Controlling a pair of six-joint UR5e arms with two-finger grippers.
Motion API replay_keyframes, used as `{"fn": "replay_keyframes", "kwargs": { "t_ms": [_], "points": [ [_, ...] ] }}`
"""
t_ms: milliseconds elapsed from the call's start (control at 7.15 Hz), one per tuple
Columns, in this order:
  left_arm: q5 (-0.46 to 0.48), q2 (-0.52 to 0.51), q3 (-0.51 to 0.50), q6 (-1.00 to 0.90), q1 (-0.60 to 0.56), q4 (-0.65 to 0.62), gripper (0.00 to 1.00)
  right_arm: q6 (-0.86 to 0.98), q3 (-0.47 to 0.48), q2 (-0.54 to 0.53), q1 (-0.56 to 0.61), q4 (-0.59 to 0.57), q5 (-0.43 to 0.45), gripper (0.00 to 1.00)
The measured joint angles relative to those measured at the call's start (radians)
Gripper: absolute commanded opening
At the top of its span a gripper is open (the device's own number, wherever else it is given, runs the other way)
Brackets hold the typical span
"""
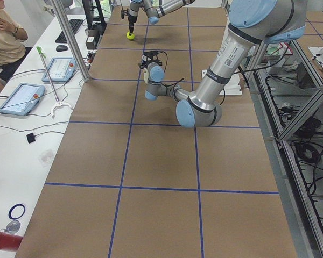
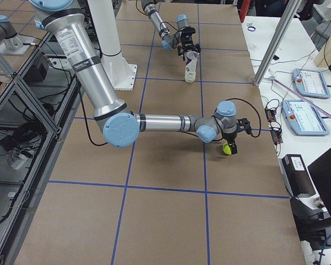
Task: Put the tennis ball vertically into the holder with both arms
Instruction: 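Grasp the second yellow tennis ball with the right gripper and lift, then carry the second ball over the can and lower it into the opening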
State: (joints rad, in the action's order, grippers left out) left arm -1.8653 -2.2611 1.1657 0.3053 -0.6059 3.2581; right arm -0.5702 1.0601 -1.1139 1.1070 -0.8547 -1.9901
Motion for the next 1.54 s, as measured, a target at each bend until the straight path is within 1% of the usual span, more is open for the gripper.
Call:
{"fn": "replay_keyframes", "kwargs": {
  "t_ms": [140,280,420,699,979,1119,1538],
  "points": [
    [0.000,0.000,0.000,0.000,0.000,0.000,0.99,-0.004,0.000,-0.006,-0.020,0.000,0.037,0.82],
    [0.000,0.000,-0.001,0.000,0.000,0.000,0.99,-0.005,0.001,-0.013,-0.038,0.000,0.079,0.23],
    [0.000,0.000,-0.001,0.000,0.000,0.000,0.99,-0.007,0.002,-0.018,-0.048,-0.001,0.109,0.00],
    [0.001,0.000,-0.001,0.000,0.000,0.000,0.99,-0.026,0.026,-0.016,-0.053,-0.002,0.127,0.00],
    [0.001,0.000,-0.001,0.000,0.001,0.000,0.99,-0.137,0.114,0.000,-0.056,-0.004,0.121,0.00],
    [0.001,0.000,-0.001,0.000,0.001,0.000,0.99,-0.229,0.167,0.006,-0.069,-0.003,0.119,0.00],
    [0.002,0.000,-0.001,0.001,0.002,0.000,0.99,-0.593,0.381,0.055,-0.190,0.002,0.135,0.00]
  ]
}}
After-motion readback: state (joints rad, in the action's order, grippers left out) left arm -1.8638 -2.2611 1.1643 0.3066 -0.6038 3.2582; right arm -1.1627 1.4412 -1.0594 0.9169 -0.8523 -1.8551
